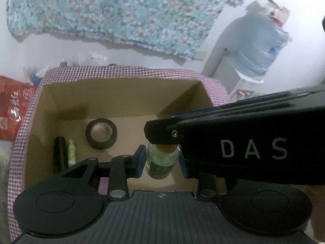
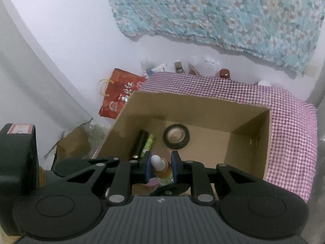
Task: Organize rigid objects
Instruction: 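Carry the dropper bottle over the box rim and lower it inside, then open the right gripper to release the bottle and withdraw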
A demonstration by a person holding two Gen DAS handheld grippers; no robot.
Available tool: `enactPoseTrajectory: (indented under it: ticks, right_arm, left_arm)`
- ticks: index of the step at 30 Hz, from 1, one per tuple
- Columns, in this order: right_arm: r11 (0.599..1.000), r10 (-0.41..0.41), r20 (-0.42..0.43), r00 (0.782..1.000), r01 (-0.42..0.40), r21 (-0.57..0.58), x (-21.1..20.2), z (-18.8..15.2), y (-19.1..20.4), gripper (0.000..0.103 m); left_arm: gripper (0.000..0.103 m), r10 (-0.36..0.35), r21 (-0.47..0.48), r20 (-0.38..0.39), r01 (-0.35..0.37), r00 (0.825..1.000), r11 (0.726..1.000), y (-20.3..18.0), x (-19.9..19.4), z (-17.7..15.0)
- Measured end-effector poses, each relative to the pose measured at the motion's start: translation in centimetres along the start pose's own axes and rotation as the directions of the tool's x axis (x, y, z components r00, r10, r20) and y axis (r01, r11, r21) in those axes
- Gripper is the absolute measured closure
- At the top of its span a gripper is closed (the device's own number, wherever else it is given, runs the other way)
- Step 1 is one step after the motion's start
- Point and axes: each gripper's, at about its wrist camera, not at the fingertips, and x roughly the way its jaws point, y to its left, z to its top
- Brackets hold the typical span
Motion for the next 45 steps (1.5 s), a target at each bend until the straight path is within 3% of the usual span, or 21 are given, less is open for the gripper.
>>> enactPoseTrajectory:
  ticks: [11, 14, 17, 25, 33, 41, 44, 45]
  right_arm:
    - [1.0, 0.009, -0.004, 1.0, -0.009, 0.024, 5.7, 4.1, -4.6, 0.082]
    - [1.0, -0.004, -0.015, 1.0, 0.004, 0.006, 7.5, 4.3, -5.2, 0.082]
    - [0.999, -0.031, -0.026, 0.999, 0.03, -0.026, 9.2, 4.1, -5.3, 0.089]
    - [0.999, -0.022, -0.021, 1.0, 0.021, -0.047, 10.5, 4.0, -4.8, 0.088]
    - [1.0, -0.029, 0.004, 1.0, 0.029, 0.007, 7.9, 4.0, -4.8, 0.081]
    - [0.997, -0.007, 0.087, 0.996, 0.001, 0.077, 0.5, 1.7, -3.6, 0.079]
    - [0.992, 0.016, 0.123, 0.992, -0.031, 0.123, -2.6, -0.5, -3.1, 0.068]
    - [0.991, 0.02, 0.135, 0.991, -0.037, 0.128, -3.4, -1.3, -2.9, 0.059]
  left_arm:
    - [0.067, 0.059, -0.112, -0.048, -0.064, 0.997, 0.992, 2.1, 5.3, 3.2]
    - [0.067, 0.074, -0.108, -0.067, -0.081, 0.995, 0.991, 2.4, 6.2, 3.3]
    - [0.067, 0.076, -0.117, -0.084, -0.086, 0.994, 0.989, 2.8, 7.0, 3.2]
    - [0.065, 0.071, -0.127, -0.097, -0.084, 0.993, 0.988, 3.3, 7.1, 3.0]
    - [0.059, 0.066, -0.112, -0.046, -0.071, 0.997, 0.991, 2.7, 4.0, 3.0]
    - [0.053, 0.014, -0.077, 0.018, -0.013, 1.0, 0.997, 1.2, -2.3, 1.1]
    - [0.052, 0.006, -0.03, 0.029, -0.005, 1.0, 1.0, 0.6, -4.7, -0.7]
    - [0.052, 0.007, -0.012, 0.031, -0.007, 0.999, 1.0, 0.5, -5.4, -1.4]
